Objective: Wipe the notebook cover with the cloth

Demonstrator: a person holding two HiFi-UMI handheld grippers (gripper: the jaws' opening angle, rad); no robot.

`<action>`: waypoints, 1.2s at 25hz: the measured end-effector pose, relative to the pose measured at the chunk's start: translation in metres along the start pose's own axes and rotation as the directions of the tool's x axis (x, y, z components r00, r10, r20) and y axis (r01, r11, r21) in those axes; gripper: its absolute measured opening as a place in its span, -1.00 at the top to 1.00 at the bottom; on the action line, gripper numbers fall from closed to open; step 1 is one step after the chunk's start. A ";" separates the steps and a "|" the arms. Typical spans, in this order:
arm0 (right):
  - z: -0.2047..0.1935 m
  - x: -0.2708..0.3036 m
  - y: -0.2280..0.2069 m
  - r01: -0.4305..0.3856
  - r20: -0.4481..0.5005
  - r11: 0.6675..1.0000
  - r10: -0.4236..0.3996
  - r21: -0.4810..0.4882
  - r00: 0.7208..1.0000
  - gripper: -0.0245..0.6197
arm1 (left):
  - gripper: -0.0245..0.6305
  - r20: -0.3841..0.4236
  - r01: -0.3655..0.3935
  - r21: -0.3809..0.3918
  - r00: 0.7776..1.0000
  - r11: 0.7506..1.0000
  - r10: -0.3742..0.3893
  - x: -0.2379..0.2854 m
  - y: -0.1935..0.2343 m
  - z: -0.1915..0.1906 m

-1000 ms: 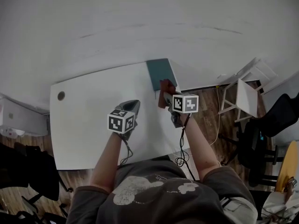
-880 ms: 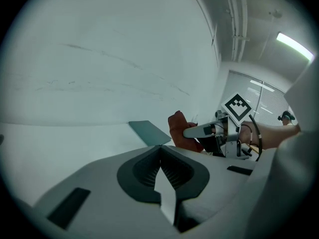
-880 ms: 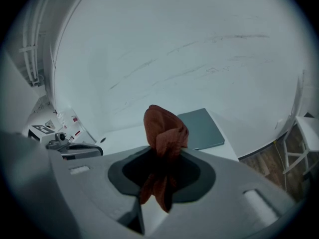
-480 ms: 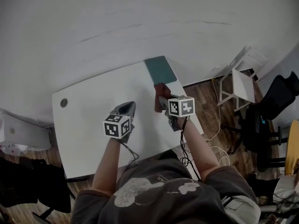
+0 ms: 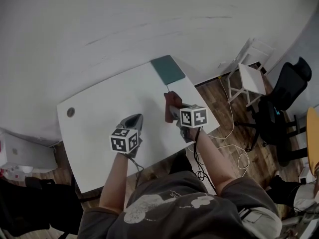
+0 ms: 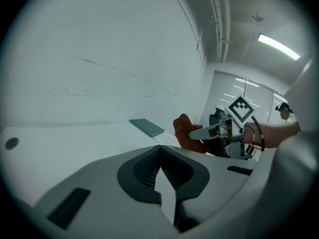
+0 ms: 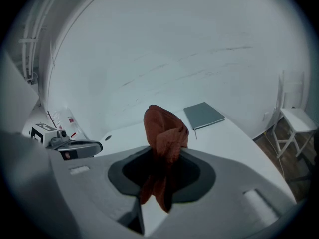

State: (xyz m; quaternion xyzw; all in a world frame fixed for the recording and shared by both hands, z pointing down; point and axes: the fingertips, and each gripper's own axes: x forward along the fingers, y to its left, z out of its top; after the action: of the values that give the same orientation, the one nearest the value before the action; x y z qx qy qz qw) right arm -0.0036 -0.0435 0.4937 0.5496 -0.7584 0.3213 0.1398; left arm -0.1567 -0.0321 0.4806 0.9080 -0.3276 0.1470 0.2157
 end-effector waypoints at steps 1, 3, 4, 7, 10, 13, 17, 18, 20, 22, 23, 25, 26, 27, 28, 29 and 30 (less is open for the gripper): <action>-0.005 -0.005 0.005 0.007 0.008 1.000 -0.007 0.006 1.000 0.59 | 0.91 0.001 0.007 0.003 1.000 1.000 -0.007 -0.006 -0.002 -0.003; -0.018 -0.017 0.014 0.021 0.017 1.000 -0.022 0.015 1.000 0.59 | 0.91 0.003 0.022 0.008 1.000 1.000 -0.022 -0.019 -0.007 -0.010; -0.025 -0.023 0.018 0.029 0.019 0.999 -0.030 0.020 0.999 0.59 | 0.91 0.004 0.031 0.011 1.000 0.999 -0.031 -0.025 -0.010 -0.014; -0.043 -0.039 0.022 0.054 0.018 0.998 -0.055 0.040 0.998 0.59 | 0.91 -0.001 0.056 0.017 0.998 0.998 -0.056 -0.035 -0.021 -0.022; -0.053 -0.053 0.021 0.082 0.020 0.995 -0.084 0.064 0.996 0.59 | 0.91 -0.011 0.074 0.002 0.997 0.997 -0.074 -0.039 -0.029 -0.028; -0.062 -0.065 0.017 0.102 0.021 0.991 -0.104 0.084 0.994 0.60 | 0.91 -0.018 0.093 -0.011 0.995 0.996 -0.094 -0.038 -0.037 -0.032; -0.073 -0.073 0.007 0.118 0.021 0.987 -0.120 0.109 0.992 0.60 | 0.91 -0.020 0.103 -0.005 0.994 0.995 -0.103 -0.031 -0.046 -0.035; -0.076 -0.075 0.006 0.117 0.021 0.987 -0.120 0.112 0.993 0.60 | 0.91 -0.022 0.103 -0.004 0.994 0.995 -0.103 -0.030 -0.048 -0.037; -0.076 -0.079 0.004 0.113 0.025 0.987 -0.116 0.114 0.993 0.60 | 0.91 -0.023 0.102 0.000 0.995 0.995 -0.102 -0.028 -0.052 -0.037; -0.074 -0.082 0.003 0.105 0.034 0.988 -0.110 0.117 0.993 0.60 | 0.91 -0.023 0.099 0.005 0.995 0.995 -0.098 -0.026 -0.057 -0.036; -0.073 -0.084 0.003 0.101 0.037 0.988 -0.106 0.118 0.994 0.60 | 0.91 -0.024 0.097 0.006 0.995 0.995 -0.097 -0.025 -0.060 -0.036; -0.074 -0.089 0.003 0.089 0.042 0.989 -0.095 0.116 0.995 0.60 | 0.91 -0.023 0.094 0.007 0.995 0.996 -0.094 -0.025 -0.068 -0.038; -0.075 -0.092 0.003 0.083 0.043 0.990 -0.088 0.112 0.995 0.60 | 0.91 -0.022 0.092 0.006 0.996 0.996 -0.092 -0.026 -0.072 -0.039; -0.077 -0.094 0.005 0.077 0.043 0.991 -0.082 0.109 0.996 0.60 | 0.91 -0.019 0.090 0.005 0.996 0.996 -0.089 -0.028 -0.077 -0.040; -0.078 -0.096 0.006 0.070 0.043 0.992 -0.075 0.106 0.996 0.60 | 0.91 -0.016 0.087 0.005 0.996 0.996 -0.087 -0.030 -0.080 -0.041; -0.079 -0.098 0.009 0.061 0.045 0.993 -0.066 0.103 0.997 0.60 | 0.91 -0.013 0.083 0.006 0.996 0.996 -0.083 -0.033 -0.084 -0.041; -0.080 -0.100 0.011 0.050 0.046 0.994 -0.055 0.101 0.997 0.60 | 0.91 -0.010 0.080 0.006 0.997 0.997 -0.080 -0.035 -0.087 -0.040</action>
State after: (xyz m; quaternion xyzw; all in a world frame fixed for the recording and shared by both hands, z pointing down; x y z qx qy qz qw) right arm 0.0110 0.0845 0.4941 0.5835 -0.7298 0.3414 0.1020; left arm -0.1301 0.0661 0.4754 0.9204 -0.2894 0.1436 0.2201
